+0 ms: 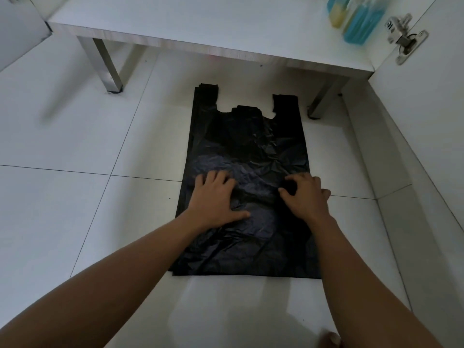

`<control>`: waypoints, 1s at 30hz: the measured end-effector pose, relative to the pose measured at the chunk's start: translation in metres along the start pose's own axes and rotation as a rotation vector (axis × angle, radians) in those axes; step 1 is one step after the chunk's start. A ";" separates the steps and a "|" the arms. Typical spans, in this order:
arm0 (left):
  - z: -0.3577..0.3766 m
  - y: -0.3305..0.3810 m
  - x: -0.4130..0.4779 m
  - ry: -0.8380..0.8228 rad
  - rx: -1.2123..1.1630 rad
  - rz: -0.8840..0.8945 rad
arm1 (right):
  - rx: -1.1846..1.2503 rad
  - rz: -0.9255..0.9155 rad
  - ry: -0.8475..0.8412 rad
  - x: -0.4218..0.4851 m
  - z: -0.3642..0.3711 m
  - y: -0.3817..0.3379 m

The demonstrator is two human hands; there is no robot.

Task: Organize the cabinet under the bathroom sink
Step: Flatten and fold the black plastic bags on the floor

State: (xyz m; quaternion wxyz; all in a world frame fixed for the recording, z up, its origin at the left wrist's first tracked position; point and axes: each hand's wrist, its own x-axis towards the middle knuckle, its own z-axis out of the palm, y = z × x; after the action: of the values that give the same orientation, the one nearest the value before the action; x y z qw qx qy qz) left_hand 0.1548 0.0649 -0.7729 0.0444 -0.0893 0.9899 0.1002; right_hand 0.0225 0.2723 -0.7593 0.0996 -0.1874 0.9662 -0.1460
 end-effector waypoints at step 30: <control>0.052 -0.008 -0.040 -0.018 0.024 0.031 | -0.201 -0.051 -0.045 -0.044 0.067 0.015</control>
State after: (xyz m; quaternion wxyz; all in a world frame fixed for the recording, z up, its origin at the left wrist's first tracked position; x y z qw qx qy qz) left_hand 0.1995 0.0746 -0.8212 0.0529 -0.0727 0.9919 0.0899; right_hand 0.0744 0.2866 -0.8211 0.0981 -0.2243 0.9685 -0.0464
